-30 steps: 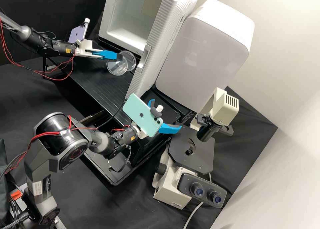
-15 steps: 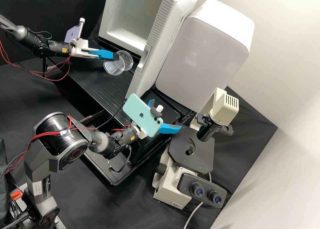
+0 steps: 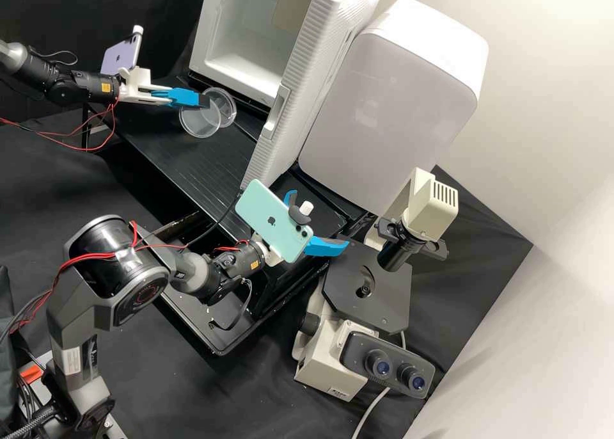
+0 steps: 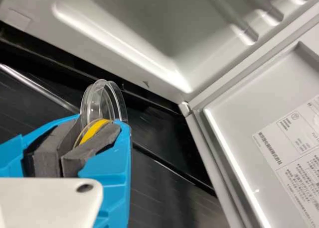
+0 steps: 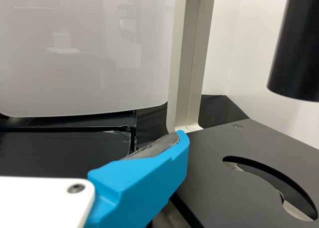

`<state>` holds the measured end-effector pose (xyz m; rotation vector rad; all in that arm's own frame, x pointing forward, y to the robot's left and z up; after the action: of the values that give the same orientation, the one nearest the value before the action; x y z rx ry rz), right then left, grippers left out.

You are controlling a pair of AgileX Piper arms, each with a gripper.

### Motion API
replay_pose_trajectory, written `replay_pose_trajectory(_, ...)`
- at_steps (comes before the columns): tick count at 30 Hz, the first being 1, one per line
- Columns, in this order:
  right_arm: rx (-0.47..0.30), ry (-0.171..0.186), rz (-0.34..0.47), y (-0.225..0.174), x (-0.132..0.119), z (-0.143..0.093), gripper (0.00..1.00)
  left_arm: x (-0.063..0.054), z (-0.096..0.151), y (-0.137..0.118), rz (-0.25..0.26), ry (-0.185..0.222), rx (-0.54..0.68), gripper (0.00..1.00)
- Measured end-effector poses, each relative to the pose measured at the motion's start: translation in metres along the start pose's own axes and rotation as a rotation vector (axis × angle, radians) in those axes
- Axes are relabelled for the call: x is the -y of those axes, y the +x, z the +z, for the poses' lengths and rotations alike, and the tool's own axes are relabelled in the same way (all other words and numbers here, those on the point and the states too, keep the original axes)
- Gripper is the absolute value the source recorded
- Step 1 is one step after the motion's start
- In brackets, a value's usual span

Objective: Take the petri dish out of the incubator

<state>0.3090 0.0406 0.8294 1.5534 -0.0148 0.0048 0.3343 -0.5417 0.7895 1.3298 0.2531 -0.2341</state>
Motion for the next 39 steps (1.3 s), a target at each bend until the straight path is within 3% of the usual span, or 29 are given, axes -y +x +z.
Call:
replay_pose_trajectory(8, 0.0, 0.0, 0.0, 0.0, 0.0, 0.0, 1.0, 0.0, 0.003, -0.004, -0.027, 0.007, -0.004, 0.0)
replay_pose_trajectory(15, 0.0, 0.0, 0.0, 0.0, 0.0, 0.0, 1.0, -0.002, 0.005, -0.002, -0.071, -0.033, 0.021, 0.0)
replay_pose_trajectory(24, 0.0, 0.0, 0.0, 0.0, 0.0, 0.0, 1.0, -0.002, 0.007, 0.001, -0.08, 0.006, 0.032, 0.0)
replay_pose_trajectory(25, 0.0, 0.0, 0.0, 0.0, 0.0, 0.0, 1.0, -0.004, 0.006, 0.001, -0.073, 0.01, 0.03, 1.0)
replay_pose_trajectory(39, 0.0, 0.0, 0.0, 0.0, 0.0, 0.0, 1.0, -0.016, -0.008, 0.012, -0.032, 0.06, -0.042, 1.0)
